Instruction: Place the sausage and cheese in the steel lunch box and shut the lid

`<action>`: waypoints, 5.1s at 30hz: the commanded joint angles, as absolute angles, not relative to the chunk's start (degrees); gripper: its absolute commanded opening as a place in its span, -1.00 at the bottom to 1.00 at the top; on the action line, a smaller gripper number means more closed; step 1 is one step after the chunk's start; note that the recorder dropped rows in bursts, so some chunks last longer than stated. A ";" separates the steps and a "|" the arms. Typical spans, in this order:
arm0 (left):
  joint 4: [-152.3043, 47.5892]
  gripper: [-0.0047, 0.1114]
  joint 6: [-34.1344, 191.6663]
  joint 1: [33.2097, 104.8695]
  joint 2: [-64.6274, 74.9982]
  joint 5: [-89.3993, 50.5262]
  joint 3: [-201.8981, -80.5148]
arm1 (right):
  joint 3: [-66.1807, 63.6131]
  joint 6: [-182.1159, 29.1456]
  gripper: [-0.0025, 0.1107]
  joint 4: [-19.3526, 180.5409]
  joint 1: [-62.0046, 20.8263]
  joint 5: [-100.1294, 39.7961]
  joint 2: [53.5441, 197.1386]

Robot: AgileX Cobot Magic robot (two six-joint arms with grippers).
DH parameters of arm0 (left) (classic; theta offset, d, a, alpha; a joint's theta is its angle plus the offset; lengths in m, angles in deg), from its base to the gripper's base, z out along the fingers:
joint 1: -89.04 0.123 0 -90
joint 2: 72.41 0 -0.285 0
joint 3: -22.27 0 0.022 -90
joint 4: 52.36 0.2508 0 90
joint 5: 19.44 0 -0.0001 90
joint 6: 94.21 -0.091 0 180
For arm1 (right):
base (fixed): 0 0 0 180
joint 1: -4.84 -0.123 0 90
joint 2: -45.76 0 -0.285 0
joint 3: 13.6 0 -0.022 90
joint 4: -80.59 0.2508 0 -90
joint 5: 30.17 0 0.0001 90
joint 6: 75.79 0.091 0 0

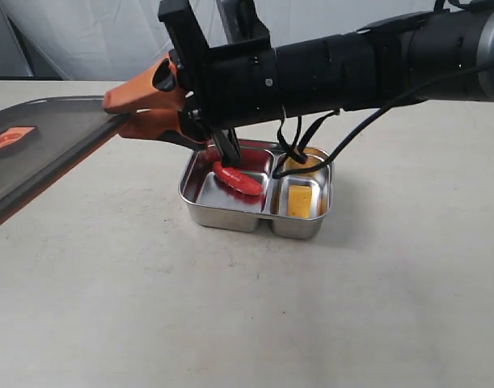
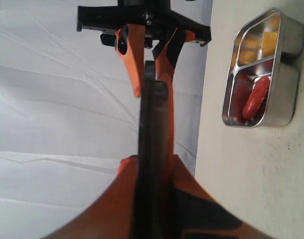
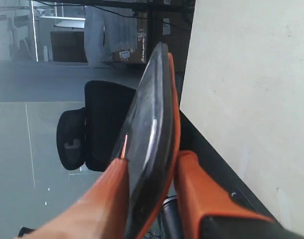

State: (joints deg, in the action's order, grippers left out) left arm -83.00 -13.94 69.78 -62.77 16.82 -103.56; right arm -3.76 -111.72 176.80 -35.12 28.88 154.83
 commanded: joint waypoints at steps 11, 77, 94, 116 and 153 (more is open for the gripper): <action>-91.61 -0.92 -18.34 67.85 -62.58 21.34 -102.84 | -8.82 -113.75 -0.38 173.38 -37.45 29.79 159.09; -73.22 -0.91 -1.58 66.52 -62.58 21.00 -103.33 | -8.72 -119.73 0.74 141.78 -37.10 38.24 151.05; -73.22 -0.91 -1.58 66.39 -62.68 22.20 -103.33 | -8.72 -110.52 0.74 139.05 -37.43 37.69 151.05; -80.07 -0.91 -7.71 66.01 -63.18 24.26 -103.33 | -8.72 -107.78 -0.81 160.57 -37.53 39.80 158.19; -62.51 -0.15 20.64 63.19 -63.18 24.14 -103.33 | 3.42 -111.36 -0.97 157.29 -38.10 -5.00 141.65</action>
State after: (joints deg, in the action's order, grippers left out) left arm -65.82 13.83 63.55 -63.23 25.99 -103.23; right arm 3.19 -111.21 154.32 -38.21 1.22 142.94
